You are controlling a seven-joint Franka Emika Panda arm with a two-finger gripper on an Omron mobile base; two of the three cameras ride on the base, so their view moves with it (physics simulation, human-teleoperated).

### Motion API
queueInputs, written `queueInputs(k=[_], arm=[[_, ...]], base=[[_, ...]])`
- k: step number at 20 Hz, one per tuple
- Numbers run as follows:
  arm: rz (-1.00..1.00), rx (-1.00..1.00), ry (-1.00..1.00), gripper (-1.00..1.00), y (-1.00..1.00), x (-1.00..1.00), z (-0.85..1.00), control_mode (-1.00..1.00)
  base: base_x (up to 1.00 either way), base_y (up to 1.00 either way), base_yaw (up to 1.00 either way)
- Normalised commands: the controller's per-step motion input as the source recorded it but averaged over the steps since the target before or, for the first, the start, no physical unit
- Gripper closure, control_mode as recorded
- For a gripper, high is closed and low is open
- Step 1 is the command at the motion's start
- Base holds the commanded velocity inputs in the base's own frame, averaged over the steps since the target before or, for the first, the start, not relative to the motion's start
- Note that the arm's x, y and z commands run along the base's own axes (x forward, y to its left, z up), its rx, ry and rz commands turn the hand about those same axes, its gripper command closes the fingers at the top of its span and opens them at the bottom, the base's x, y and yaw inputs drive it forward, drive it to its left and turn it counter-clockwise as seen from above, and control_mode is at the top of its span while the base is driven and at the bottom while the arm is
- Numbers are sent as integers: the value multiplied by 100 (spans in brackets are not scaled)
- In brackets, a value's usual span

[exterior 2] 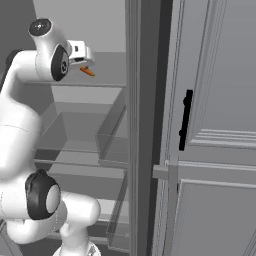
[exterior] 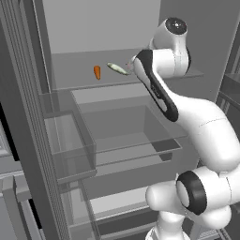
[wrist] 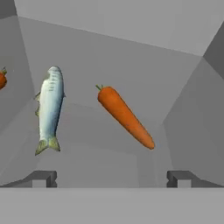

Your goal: Place one carrot and one fish in each tupperware on the nearby counter, to pack two identical lunches.

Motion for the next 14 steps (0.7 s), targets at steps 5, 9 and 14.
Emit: queueInputs(k=[5, 9, 14], arm=[[6, 1, 1, -100, -1, 100, -31, -100], [10, 3, 0, -100, -4, 95, 0, -100], [11, 0, 5, -100, -4, 84, 3, -100]], base=[[0, 0, 0], [0, 0, 0], [0, 0, 0]])
